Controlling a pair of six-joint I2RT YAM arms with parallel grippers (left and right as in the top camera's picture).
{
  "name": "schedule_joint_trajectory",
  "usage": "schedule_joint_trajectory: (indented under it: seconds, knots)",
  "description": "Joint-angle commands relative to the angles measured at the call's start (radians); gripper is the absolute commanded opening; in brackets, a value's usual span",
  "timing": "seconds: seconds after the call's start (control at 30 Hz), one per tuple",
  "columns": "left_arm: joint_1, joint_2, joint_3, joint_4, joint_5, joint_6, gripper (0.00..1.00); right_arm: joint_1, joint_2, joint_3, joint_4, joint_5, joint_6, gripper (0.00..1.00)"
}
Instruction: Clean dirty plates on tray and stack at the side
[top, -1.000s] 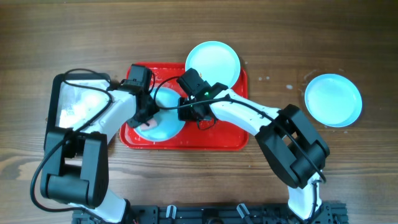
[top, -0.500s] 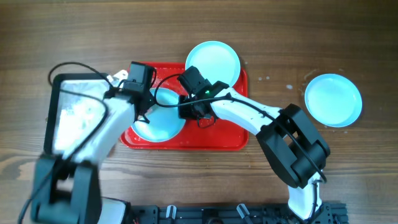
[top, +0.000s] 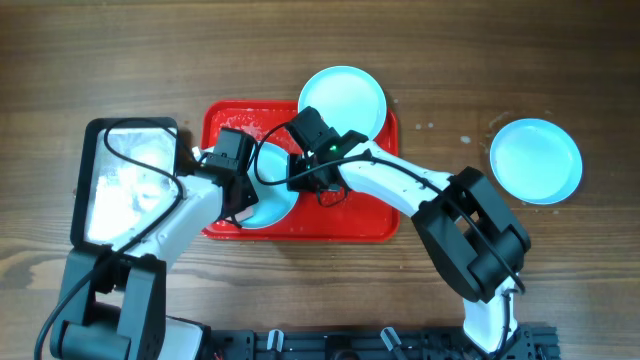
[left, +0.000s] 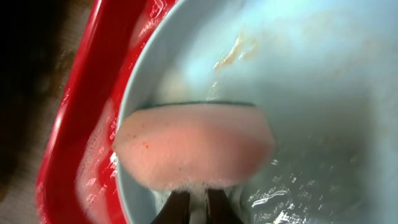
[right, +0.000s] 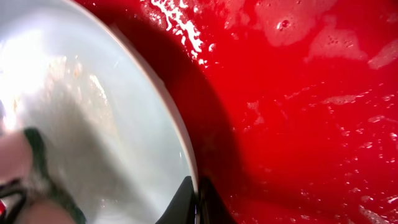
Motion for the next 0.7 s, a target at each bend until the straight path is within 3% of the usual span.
schedule_joint_trajectory:
  seconds: [0.0, 0.2, 0.37, 0.4, 0.5, 0.57, 0.67]
  knots:
    - [-0.005, 0.082, -0.092, 0.141, 0.017, 0.012, 0.04, -0.004, 0.026, -0.008, -0.006, 0.018, -0.012, 0.04]
    - [-0.005, 0.28, -0.107, 0.265, 0.03, -0.14, 0.04, -0.004, 0.026, -0.008, -0.005, 0.015, -0.012, 0.04]
    - [-0.005, 0.322, -0.107, 0.313, 0.073, -0.153, 0.04, -0.004, 0.026, -0.008, -0.004, 0.003, -0.023, 0.04]
    - [-0.005, 0.322, -0.106, 0.314, 0.126, -0.14, 0.04, -0.004, 0.026, -0.008, -0.005, 0.003, -0.026, 0.04]
    - [-0.004, 0.321, -0.062, 0.343, 0.51, 0.032, 0.04, -0.004, 0.026, -0.008, -0.002, 0.0, -0.027, 0.04]
    - [-0.004, 0.321, -0.04, 0.342, 0.655, 0.151, 0.04, -0.004, 0.026, -0.008, -0.003, 0.0, -0.028, 0.04]
    - [-0.003, 0.321, -0.039, 0.323, 0.738, 0.237, 0.04, -0.004, 0.026, -0.008, -0.002, 0.0, -0.029, 0.04]
